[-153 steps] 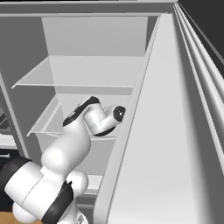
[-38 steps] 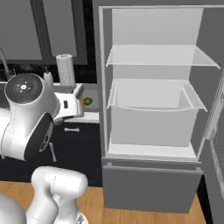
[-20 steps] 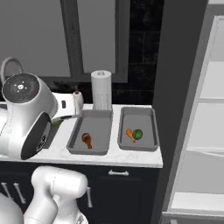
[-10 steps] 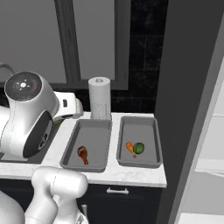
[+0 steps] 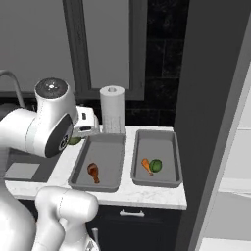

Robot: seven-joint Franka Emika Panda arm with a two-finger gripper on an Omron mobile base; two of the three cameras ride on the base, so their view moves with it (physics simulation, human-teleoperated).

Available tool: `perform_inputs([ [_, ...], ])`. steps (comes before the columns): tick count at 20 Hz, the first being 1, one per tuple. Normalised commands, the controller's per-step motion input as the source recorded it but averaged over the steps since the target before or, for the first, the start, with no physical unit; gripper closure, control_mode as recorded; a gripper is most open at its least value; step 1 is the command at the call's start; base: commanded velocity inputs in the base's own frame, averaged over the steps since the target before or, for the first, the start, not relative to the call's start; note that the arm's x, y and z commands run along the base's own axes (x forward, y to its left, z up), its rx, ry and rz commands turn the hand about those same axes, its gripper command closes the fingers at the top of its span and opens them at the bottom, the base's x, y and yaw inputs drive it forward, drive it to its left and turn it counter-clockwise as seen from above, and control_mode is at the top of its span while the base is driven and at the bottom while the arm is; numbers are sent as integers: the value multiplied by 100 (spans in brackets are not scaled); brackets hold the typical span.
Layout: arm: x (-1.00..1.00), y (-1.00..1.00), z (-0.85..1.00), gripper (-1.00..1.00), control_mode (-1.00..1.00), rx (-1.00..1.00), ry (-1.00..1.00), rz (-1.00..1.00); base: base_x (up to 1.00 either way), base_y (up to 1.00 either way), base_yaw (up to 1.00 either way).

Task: Place one avocado and one chicken drumstick in each tupperware on the nearby counter, to pack two identical lunches.

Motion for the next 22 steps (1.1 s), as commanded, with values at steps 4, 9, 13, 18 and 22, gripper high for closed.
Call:
perform_inputs([
  [4,93,8,-100,100,-100,-11,26,0,0,0,0],
  [9,86,3,-71,100,-100,-9,5,0,0,0,0],
  [13,61,0,-52,100,-100,-4,0,0,0,0,0],
  [18,55,1,-53,100,-100,-2,5,0,0,0,0],
  [22,47,0,-37,100,-100,0,8,0,0,0,0],
])
